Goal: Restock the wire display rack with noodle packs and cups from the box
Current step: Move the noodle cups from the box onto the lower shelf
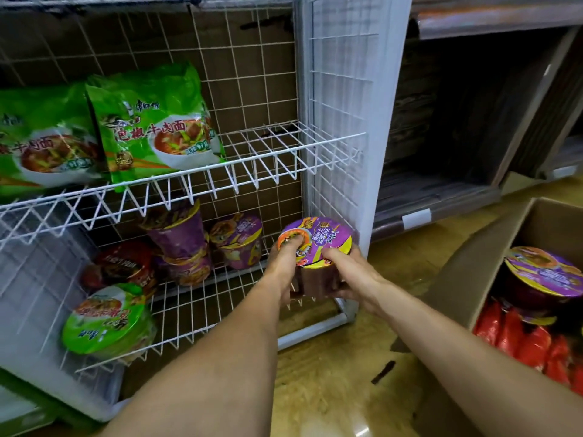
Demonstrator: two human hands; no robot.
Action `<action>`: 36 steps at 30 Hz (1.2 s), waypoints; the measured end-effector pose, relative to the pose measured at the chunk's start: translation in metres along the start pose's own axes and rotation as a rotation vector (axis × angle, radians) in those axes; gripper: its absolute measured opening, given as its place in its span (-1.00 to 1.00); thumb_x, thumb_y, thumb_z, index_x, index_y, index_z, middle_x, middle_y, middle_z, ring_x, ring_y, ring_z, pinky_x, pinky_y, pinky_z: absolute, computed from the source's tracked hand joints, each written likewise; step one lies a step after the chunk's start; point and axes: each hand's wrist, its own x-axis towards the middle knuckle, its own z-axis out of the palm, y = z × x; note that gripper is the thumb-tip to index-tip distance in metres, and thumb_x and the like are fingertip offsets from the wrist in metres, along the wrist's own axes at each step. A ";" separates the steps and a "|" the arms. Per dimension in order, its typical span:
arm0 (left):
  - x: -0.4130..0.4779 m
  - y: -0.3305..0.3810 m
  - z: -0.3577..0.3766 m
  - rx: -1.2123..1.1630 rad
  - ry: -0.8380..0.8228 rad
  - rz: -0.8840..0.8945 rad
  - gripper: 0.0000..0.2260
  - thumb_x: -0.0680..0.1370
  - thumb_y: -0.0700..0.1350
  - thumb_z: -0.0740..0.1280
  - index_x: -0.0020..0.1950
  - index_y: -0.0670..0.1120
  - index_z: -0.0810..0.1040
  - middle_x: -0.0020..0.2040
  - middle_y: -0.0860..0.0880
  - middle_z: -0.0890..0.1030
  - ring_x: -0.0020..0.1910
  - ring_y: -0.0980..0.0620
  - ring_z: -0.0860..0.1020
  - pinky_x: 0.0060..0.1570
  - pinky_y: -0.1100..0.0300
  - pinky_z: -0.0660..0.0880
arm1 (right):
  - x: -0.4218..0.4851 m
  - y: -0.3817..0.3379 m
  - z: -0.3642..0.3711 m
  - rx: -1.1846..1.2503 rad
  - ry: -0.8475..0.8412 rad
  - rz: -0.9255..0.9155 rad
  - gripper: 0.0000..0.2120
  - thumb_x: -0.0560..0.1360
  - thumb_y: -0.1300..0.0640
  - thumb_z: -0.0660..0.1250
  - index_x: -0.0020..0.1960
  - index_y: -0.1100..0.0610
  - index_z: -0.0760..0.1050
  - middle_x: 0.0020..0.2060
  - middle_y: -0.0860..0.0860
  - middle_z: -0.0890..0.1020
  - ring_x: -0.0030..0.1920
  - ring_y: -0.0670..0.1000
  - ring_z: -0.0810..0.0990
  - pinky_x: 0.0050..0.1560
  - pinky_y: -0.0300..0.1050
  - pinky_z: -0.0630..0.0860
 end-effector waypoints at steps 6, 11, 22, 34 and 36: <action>0.014 -0.002 -0.017 -0.043 0.093 -0.031 -0.55 0.58 0.16 0.36 0.43 0.09 0.41 0.21 -0.13 0.64 0.00 -0.14 0.68 -0.22 -0.05 0.66 | 0.022 0.005 0.026 -0.026 0.047 -0.042 -0.63 0.49 -0.16 0.39 0.26 -0.20 0.45 0.15 0.00 0.67 0.12 0.09 0.65 0.14 0.24 0.62; 0.037 -0.005 -0.025 0.027 0.370 0.126 -0.47 0.64 0.24 0.19 0.57 0.07 0.29 0.52 -0.10 0.40 0.42 -0.19 0.44 0.39 -0.07 0.40 | 0.034 0.000 0.060 -0.056 0.067 -0.155 -0.59 0.59 -0.07 0.34 0.40 -0.03 0.40 0.13 -0.05 0.66 0.12 0.02 0.62 0.26 -0.02 0.51; 0.057 0.023 -0.058 -0.016 0.591 0.255 -0.35 0.61 0.26 0.23 0.60 0.06 0.09 0.50 -0.17 0.38 0.41 -0.22 0.43 0.36 0.02 0.33 | 0.068 -0.019 0.124 -0.048 -0.019 -0.271 -0.38 0.45 -0.12 0.47 0.43 -0.05 0.34 0.14 -0.03 0.66 0.15 0.06 0.64 0.33 0.08 0.52; 0.069 0.042 -0.075 -0.072 0.587 0.255 -0.31 0.58 0.16 0.33 0.62 0.00 0.12 0.52 -0.24 0.31 0.46 -0.29 0.34 0.38 -0.02 0.30 | 0.069 -0.028 0.145 -0.177 -0.085 -0.431 -0.28 0.59 0.03 0.37 0.63 -0.02 0.07 0.49 0.02 0.34 0.36 -0.14 0.34 0.28 -0.35 0.19; 0.068 0.043 -0.076 -0.102 0.600 0.254 -0.34 0.59 0.14 0.33 0.61 0.02 0.14 0.50 -0.23 0.33 0.45 -0.28 0.35 0.37 -0.01 0.31 | 0.071 -0.029 0.149 -0.224 -0.067 -0.443 -0.31 0.59 0.05 0.36 0.62 -0.01 0.11 0.49 0.06 0.31 0.35 -0.10 0.38 0.22 -0.43 0.22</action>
